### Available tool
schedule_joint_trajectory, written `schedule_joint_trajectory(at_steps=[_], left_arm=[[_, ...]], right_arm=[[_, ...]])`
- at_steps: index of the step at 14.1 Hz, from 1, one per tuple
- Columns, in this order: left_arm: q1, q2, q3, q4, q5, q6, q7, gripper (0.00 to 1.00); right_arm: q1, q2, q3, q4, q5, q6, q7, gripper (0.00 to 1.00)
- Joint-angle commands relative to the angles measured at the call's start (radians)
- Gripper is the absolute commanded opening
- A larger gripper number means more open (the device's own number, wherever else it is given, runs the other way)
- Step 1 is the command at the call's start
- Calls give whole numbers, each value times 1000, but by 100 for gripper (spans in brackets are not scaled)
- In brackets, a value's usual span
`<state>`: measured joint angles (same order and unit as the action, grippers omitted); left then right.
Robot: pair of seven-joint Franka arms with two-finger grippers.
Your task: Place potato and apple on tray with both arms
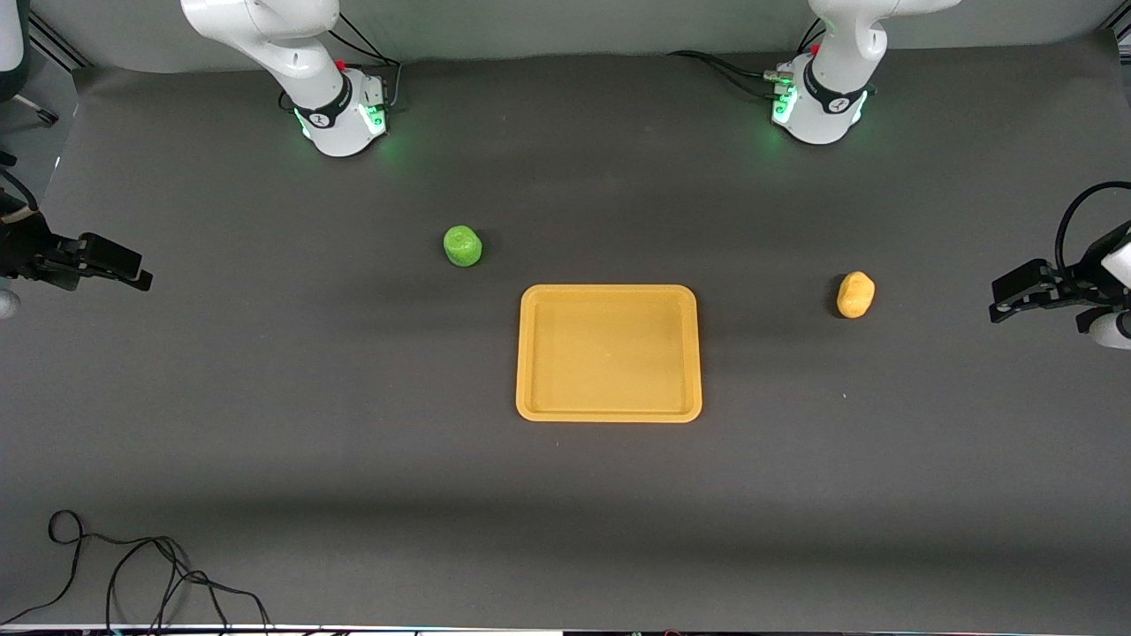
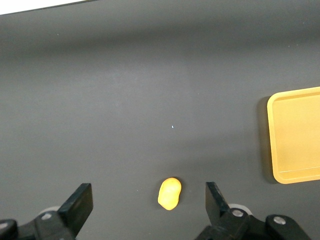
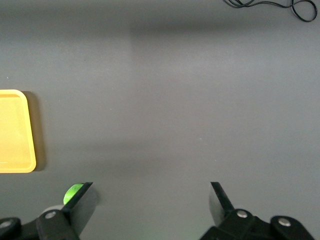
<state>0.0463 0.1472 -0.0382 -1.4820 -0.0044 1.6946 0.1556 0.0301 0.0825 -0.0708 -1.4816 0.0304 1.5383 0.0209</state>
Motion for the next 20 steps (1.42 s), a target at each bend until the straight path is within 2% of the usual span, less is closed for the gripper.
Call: schedule_joint_trajectory(at_steps=[1,15,16,19,20], left_arm=[[-6,-18,1,8,14,-24,-14,100],[-11,-5,0,-7,20,-55,-21,100],[-8,-3,0,-29,18,-30,-24,100],[-6,0,0,-211,-8,201,-69,100],[-14,15,1,-236,-5,227,-109,100]], right_arm=[[1,5,-3,14,8,-4,-9,100],[-2,8,-3,15,8,-4,-19,100],[-1,8,-3,14,6,-4,-18,100],[2,6,-3,12,-17,-7,-35,100],[4,5,-3,10,-17,-7,-39,100]])
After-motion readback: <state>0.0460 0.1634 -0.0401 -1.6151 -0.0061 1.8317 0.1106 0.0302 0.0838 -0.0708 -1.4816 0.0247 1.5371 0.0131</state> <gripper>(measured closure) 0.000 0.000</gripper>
